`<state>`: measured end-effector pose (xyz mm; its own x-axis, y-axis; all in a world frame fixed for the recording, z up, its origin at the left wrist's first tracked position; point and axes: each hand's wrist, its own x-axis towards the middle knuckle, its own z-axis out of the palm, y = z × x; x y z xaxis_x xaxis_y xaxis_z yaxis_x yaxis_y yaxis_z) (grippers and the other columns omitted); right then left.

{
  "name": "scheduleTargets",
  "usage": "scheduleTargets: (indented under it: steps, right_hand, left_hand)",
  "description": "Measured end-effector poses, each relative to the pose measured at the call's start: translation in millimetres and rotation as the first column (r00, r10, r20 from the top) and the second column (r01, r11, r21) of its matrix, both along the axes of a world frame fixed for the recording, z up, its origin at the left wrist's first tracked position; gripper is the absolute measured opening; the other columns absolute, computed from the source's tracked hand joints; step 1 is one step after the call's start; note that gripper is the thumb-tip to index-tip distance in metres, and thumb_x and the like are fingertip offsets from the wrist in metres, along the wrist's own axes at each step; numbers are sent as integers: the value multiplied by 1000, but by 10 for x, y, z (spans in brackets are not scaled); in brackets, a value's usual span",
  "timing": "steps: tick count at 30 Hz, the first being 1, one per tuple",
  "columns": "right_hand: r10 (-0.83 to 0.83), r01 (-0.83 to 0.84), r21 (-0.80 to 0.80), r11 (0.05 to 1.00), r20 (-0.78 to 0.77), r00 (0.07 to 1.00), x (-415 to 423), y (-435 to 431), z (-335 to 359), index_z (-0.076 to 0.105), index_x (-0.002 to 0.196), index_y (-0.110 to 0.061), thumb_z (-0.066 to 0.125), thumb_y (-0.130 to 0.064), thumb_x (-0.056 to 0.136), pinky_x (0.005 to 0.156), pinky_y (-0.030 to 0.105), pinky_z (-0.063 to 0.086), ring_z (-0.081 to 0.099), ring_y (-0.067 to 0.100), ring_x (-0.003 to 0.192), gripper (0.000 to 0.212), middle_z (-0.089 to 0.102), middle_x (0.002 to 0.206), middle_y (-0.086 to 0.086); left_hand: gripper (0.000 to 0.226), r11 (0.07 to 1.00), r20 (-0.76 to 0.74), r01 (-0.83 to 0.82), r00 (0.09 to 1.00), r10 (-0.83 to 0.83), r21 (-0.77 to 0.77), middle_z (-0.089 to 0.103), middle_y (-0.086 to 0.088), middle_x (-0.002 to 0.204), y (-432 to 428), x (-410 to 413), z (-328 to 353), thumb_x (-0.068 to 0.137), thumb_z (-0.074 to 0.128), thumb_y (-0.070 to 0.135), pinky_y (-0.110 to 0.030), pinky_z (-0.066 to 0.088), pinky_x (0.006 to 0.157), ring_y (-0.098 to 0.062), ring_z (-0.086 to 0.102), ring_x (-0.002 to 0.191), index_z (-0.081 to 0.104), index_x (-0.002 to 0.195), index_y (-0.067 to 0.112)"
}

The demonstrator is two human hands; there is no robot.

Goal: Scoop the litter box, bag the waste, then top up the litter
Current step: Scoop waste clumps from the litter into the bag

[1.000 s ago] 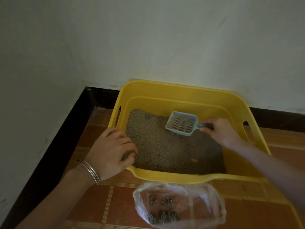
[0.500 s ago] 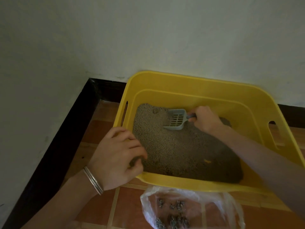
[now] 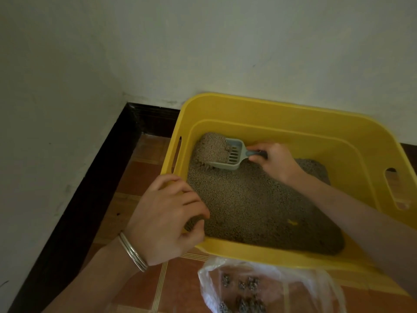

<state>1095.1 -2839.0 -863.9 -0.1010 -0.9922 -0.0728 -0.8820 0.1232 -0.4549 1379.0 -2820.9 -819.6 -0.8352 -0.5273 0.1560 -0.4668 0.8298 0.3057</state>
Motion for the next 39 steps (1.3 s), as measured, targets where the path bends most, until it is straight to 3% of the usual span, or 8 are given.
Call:
scheduleTargets:
  steps: [5, 9, 18, 23, 26, 31, 37, 39]
  right_hand:
    - [0, 1, 30, 1000, -39, 999, -81, 276, 122, 61, 120, -13, 62, -15, 86, 73, 18, 35, 48, 6, 79, 33, 65, 107, 5]
    - [-34, 34, 1, 999, -56, 998, -166, 561, 219, 63, 116, -12, 64, -15, 84, 80, 21, 39, 56, 14, 88, 32, 66, 107, 7]
    - [-140, 138, -33, 990, -76, 987, -280, 1106, 534, 65, 114, -14, 65, -14, 84, 78, 10, 31, 59, 14, 94, 30, 67, 111, 4]
    - [-178, 177, -23, 984, -86, 980, -279, 1288, 624, 64, 116, -17, 64, -17, 84, 81, 12, 33, 58, 12, 97, 32, 66, 112, 2]
    - [-159, 157, -42, 987, -63, 985, -272, 1372, 659, 64, 115, -14, 65, -15, 83, 77, 8, 30, 52, 5, 86, 32, 67, 108, 3]
    - [-159, 158, -40, 987, -45, 986, -247, 1505, 681, 64, 115, -15, 66, -15, 83, 80, 13, 36, 52, 3, 87, 32, 67, 107, 1]
    - [-170, 171, -102, 980, 16, 985, -99, 1760, 803, 64, 114, -18, 67, -16, 82, 74, 4, 37, 53, 3, 88, 32, 65, 102, -3]
    - [-168, 175, -131, 976, 64, 984, -22, 1904, 869, 66, 112, -21, 68, -17, 80, 75, 8, 42, 57, 5, 89, 32, 66, 100, -5]
  left_hand:
    - [24, 999, -21, -21, 1000, 20, -35, 66, 19, 78, 17, -1, -3, 79, 47, 36, -31, 33, 94, -7, 59, 83, 71, 78, 33]
    - [28, 995, -29, -35, 999, 33, -93, 66, 18, 77, 46, -4, 6, 84, 44, 35, -30, 31, 89, -8, 60, 79, 71, 76, 31]
    - [31, 988, -5, -51, 999, 50, -149, 62, 14, 70, 283, 35, -46, 87, 42, 43, -30, 35, 76, -11, 59, 72, 65, 73, 29]
    - [29, 985, -1, -67, 998, 68, -158, 61, 15, 70, 314, 42, -56, 86, 42, 45, -29, 34, 76, -11, 58, 71, 63, 74, 30]
    - [27, 986, -7, -66, 998, 66, -155, 61, 15, 70, 327, 46, -62, 85, 43, 44, -31, 36, 75, -12, 59, 71, 63, 75, 29]
    - [26, 986, -6, -69, 998, 69, -153, 61, 15, 71, 358, 53, -57, 83, 44, 44, -31, 36, 75, -12, 58, 70, 63, 76, 28]
    - [21, 990, -16, -43, 999, 42, -134, 60, 13, 82, 457, 88, -78, 82, 46, 40, -31, 37, 78, -13, 57, 79, 63, 83, 27]
    - [22, 989, -25, -24, 999, 21, -144, 59, 12, 85, 505, 115, -94, 79, 47, 37, -29, 35, 81, -12, 55, 82, 63, 87, 26]
